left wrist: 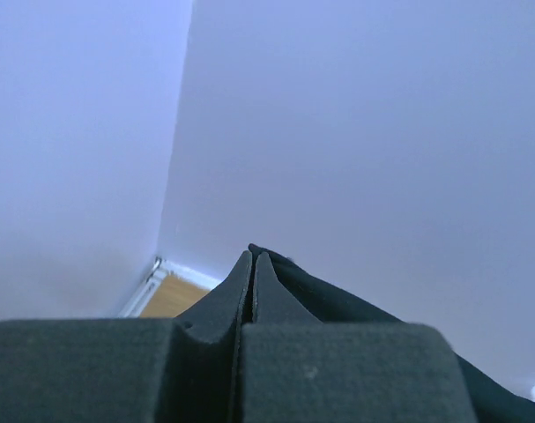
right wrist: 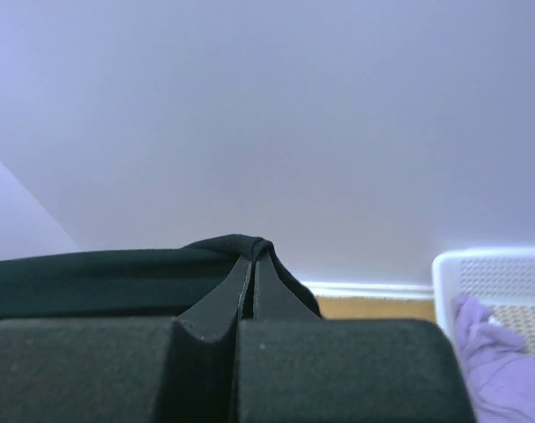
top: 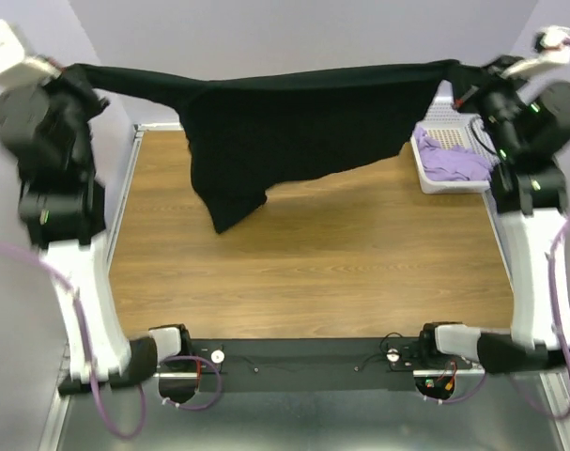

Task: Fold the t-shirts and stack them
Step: Flatten the tshirt out

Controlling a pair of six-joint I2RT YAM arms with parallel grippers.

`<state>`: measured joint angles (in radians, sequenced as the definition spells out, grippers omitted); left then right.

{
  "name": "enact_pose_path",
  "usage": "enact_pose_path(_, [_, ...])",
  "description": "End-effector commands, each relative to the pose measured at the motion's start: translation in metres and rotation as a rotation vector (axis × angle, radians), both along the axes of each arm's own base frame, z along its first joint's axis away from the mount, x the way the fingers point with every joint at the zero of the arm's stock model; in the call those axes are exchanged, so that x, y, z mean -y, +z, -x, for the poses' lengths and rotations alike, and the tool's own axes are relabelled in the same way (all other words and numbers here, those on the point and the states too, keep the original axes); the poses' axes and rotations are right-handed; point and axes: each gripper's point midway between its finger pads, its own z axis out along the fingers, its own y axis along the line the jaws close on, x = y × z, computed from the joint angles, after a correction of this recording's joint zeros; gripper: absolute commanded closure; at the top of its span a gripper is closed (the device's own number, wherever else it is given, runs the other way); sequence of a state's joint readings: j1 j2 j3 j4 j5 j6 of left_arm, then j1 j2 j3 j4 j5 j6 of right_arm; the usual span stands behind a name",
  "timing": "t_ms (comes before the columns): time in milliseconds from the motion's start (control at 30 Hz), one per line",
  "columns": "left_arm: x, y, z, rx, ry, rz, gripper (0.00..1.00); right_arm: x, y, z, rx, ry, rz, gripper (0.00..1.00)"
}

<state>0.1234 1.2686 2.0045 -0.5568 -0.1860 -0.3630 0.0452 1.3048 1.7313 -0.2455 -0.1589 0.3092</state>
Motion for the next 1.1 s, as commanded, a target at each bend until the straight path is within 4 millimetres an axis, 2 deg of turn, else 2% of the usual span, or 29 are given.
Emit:
enact_pose_path(0, [-0.006, 0.073, 0.125, 0.278, 0.12, -0.063, 1.0, 0.029, 0.012, 0.055, 0.053, -0.127, 0.084, 0.99])
enact_pose_path(33, [-0.006, 0.08, 0.144, 0.312, 0.138, -0.081, 1.0, 0.029, 0.018, 0.069, 0.077, -0.126, 0.097, 1.0])
enact_pose_path(67, [-0.006, 0.089, 0.164, 0.352, 0.154, -0.092, 1.0, 0.03, 0.026, 0.092, 0.112, -0.131, 0.115, 1.0])
enact_pose_path(100, [-0.009, 0.095, 0.191, 0.396, 0.193, -0.078, 1.0, 0.031, 0.03, 0.104, 0.128, -0.136, 0.125, 0.99])
enact_pose_path(200, [-0.009, 0.109, 0.228, 0.462, 0.197, -0.073, 1.0, 0.038, 0.042, 0.14, 0.17, -0.17, 0.159, 1.0])
enact_pose_path(300, [-0.008, 0.123, 0.261, 0.538, 0.197, -0.079, 1.0, 0.041, 0.048, 0.156, 0.179, -0.189, 0.182, 0.99])
enact_pose_path(367, [-0.008, 0.126, 0.267, 0.551, 0.197, -0.082, 1.0, 0.043, 0.049, 0.161, 0.181, -0.198, 0.183, 0.99])
enact_pose_path(467, [-0.008, 0.118, 0.244, 0.497, 0.192, -0.111, 1.0, 0.039, 0.039, 0.153, 0.15, -0.173, 0.188, 0.99])
enact_pose_path(533, [-0.005, 0.093, 0.197, 0.394, 0.169, -0.14, 1.0, 0.033, 0.024, 0.139, 0.106, -0.136, 0.195, 0.99])
enact_pose_path(600, [0.0, 0.071, 0.161, 0.318, 0.137, -0.167, 1.0, 0.027, 0.007, 0.125, 0.06, -0.1, 0.201, 0.99])
enact_pose_path(667, [0.004, 0.041, 0.121, 0.225, 0.105, -0.196, 1.0, 0.018, -0.031, 0.098, -0.039, -0.044, 0.211, 0.99])
enact_pose_path(700, [0.009, 0.001, 0.078, 0.13, 0.069, -0.21, 1.0, 0.013, -0.049, 0.087, -0.084, -0.014, 0.213, 0.99])
enact_pose_path(733, [0.011, -0.022, 0.057, 0.081, 0.049, -0.216, 1.0, 0.013, -0.068, 0.075, -0.136, -0.008, 0.215, 0.99])
enact_pose_path(767, [0.013, -0.068, 0.023, -0.003, 0.03, -0.223, 1.0, 0.008, -0.109, 0.054, -0.237, 0.025, 0.218, 0.99])
enact_pose_path(800, [0.015, -0.102, -0.006, -0.077, 0.008, -0.226, 1.0, 0.006, -0.13, 0.044, -0.285, 0.04, 0.218, 0.99])
enact_pose_path(833, [0.016, -0.133, -0.027, -0.137, -0.006, -0.224, 1.0, 0.006, -0.149, 0.034, -0.328, 0.045, 0.215, 0.99])
enact_pose_path(867, [0.018, -0.19, -0.062, -0.251, -0.032, -0.223, 1.0, 0.008, -0.19, 0.016, -0.404, 0.039, 0.214, 1.0])
enact_pose_path(933, [0.02, -0.245, -0.094, -0.368, -0.053, -0.211, 1.0, 0.015, -0.227, -0.002, -0.458, -0.004, 0.214, 1.0])
enact_pose_path(967, [0.021, -0.27, -0.108, -0.423, -0.065, -0.204, 1.0, 0.018, -0.236, -0.016, -0.445, -0.026, 0.214, 0.99])
enact_pose_path(1000, [0.022, -0.287, -0.122, -0.464, -0.073, -0.185, 1.0, 0.022, -0.264, -0.022, -0.491, -0.043, 0.217, 1.0])
enact_pose_path(1033, [0.023, -0.334, -0.143, -0.57, -0.082, -0.169, 1.0, 0.028, -0.296, -0.037, -0.553, -0.074, 0.226, 1.0])
enact_pose_path(1067, [0.024, -0.35, -0.153, -0.605, -0.088, -0.159, 1.0, 0.03, -0.305, -0.049, -0.543, -0.092, 0.231, 1.0])
